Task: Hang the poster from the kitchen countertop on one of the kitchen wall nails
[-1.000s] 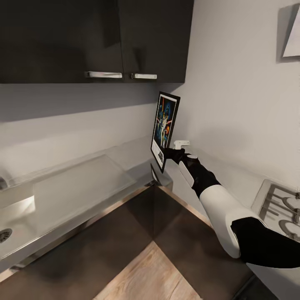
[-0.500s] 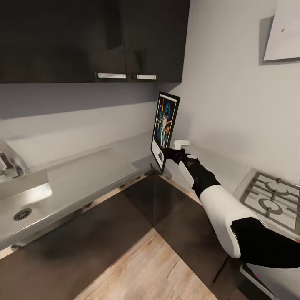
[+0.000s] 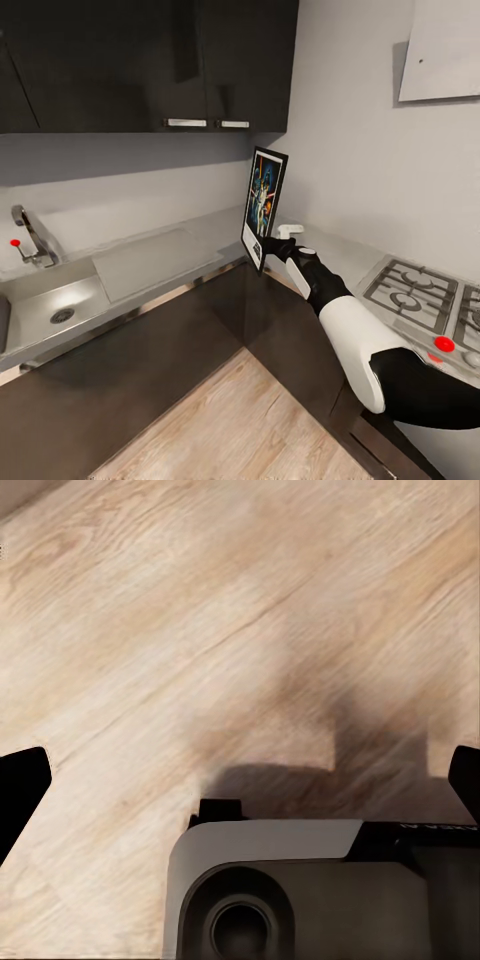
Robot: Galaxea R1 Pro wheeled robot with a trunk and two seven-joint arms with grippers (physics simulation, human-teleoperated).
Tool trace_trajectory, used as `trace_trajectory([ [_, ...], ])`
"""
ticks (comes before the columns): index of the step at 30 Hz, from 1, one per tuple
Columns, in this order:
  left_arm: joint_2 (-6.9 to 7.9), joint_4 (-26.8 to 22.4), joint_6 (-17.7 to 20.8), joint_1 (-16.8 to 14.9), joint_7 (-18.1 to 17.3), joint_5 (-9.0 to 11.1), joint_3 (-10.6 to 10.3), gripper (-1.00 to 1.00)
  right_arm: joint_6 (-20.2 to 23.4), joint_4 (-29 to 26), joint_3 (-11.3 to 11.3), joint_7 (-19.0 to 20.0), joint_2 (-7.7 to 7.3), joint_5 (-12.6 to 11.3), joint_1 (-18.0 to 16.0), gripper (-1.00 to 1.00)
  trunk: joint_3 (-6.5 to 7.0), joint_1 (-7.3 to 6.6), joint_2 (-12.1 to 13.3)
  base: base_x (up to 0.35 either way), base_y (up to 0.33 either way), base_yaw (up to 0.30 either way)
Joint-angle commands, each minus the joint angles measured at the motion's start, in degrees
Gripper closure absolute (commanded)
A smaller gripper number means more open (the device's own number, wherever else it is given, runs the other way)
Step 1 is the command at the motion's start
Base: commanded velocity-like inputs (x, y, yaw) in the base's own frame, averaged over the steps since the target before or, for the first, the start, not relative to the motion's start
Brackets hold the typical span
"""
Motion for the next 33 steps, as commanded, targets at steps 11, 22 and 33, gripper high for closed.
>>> trace_trajectory([
  [11, -0.02, -0.17, 0.07, 0.04, -0.59, 0.54, 0.27, -1.00, 0.25, -0.05, 0.11, 0.14, 0.00, -0.70, -0.04, 1.00, -0.05, -0.03, -0.04, -0.337, 0.000, 0.000],
  [22, -0.02, -0.18, 0.07, 0.04, -0.59, 0.54, 0.27, -1.00, 0.25, -0.05, 0.11, 0.18, -0.01, -0.70, -0.04, 1.00, -0.05, -0.03, -0.04, -0.337, 0.000, 0.000],
  [33, -0.02, -0.19, 0.07, 0.04, -0.59, 0.54, 0.27, -1.00, 0.63, -4.10, 0.07, 0.19, -0.04, -0.69, 1.83, 1.00, -0.05, -0.03, -0.04, -0.337, 0.000, 0.000],
])
